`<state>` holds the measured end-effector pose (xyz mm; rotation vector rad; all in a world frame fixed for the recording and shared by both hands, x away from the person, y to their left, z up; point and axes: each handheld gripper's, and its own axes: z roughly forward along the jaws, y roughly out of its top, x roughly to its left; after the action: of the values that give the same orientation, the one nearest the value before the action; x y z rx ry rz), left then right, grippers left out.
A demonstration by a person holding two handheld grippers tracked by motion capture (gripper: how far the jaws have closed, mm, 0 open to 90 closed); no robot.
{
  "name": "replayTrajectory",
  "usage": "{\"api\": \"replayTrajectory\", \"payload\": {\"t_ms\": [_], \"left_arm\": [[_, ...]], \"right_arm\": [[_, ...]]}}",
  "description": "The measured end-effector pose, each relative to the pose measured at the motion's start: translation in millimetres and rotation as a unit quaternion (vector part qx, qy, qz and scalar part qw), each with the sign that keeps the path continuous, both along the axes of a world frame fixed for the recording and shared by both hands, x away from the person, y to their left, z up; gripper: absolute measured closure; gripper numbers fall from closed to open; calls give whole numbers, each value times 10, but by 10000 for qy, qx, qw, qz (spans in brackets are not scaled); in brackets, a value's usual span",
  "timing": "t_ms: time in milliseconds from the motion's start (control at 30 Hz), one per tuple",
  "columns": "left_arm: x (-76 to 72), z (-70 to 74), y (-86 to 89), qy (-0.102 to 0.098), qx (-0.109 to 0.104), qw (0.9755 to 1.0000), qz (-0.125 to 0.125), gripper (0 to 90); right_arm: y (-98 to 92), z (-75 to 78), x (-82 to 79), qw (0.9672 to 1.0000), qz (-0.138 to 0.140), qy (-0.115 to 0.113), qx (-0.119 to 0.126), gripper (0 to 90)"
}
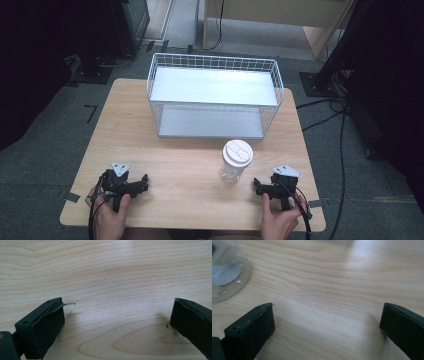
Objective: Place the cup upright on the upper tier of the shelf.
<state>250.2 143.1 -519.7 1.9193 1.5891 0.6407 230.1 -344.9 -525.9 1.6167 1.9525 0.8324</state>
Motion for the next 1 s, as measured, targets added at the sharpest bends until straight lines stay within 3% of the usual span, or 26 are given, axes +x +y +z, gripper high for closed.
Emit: {"api": "replayTrajectory", "payload": {"t_ms": [67,333,533,667,867,1000], "left_arm": [[0,0,-1,-2,-1,10000,2,0],[1,0,-2,5,-4,10000,1,0],[0,0,-2,3,-5,10000,1,0],[0,0,-2,5,-8,10000,4,0],[1,0,-2,4,-6,10000,1,0],[1,0,-2,5,-5,10000,1,0]], "right_arm": [[8,-3,-61,9994,-355,-15,8,0],[79,-2,-100,9977,-678,-19,9,0],[221,1,-202,9991,-418,-16,7,0],[408,23,-323,9984,-301,-323,-354,51],[643,43,-435,9989,258,-364,-116,25],[758,91,-458,9973,497,-478,247,19]]}}
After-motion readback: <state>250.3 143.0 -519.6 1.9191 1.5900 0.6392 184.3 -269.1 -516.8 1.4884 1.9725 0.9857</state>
